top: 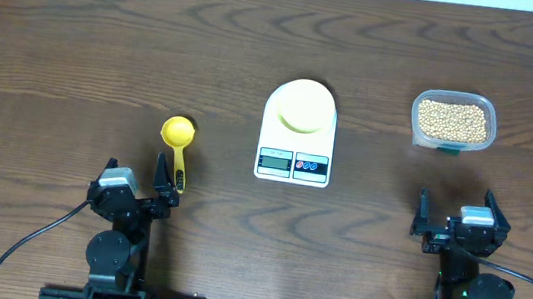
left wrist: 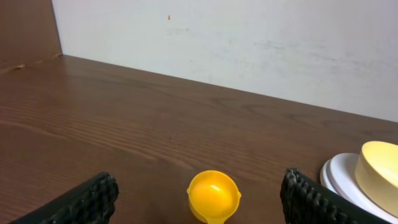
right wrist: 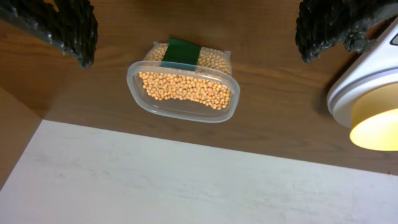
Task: Scoop item into bowl and weigh 50g on scale
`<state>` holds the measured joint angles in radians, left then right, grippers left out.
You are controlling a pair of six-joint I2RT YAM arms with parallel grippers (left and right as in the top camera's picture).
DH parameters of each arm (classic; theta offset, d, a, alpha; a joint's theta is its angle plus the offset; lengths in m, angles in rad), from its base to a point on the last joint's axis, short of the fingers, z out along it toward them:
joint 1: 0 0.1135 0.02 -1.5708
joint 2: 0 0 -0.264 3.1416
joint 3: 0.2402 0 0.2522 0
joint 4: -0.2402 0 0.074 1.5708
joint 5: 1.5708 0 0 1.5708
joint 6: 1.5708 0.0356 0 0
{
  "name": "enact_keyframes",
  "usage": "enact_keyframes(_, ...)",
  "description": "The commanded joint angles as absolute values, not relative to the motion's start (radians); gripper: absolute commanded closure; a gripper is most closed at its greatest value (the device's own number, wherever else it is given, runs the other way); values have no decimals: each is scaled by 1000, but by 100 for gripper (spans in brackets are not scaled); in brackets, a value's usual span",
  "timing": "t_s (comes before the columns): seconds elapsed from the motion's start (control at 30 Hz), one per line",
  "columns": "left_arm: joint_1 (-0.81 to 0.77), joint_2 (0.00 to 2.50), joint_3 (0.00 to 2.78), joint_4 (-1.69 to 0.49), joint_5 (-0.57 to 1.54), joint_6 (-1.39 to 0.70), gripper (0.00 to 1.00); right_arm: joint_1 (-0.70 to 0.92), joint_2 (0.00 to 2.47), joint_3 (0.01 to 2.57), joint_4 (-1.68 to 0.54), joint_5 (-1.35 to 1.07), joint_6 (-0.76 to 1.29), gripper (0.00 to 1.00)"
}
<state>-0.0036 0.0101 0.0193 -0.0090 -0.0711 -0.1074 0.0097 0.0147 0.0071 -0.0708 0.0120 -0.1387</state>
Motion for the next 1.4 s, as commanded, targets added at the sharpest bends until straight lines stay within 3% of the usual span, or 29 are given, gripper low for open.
enact_keyframes(0.0,0,4,4,-14,-99,-97,14,6,7,6,-75,16,-128,1)
enact_keyframes(0.67,11,74,46,116,-103,-7,14,6,7,6,-75,16,-128,1)
enact_keyframes(1.37,167,574,378,258,-102,109,14,6,7,6,-75,16,-128,1)
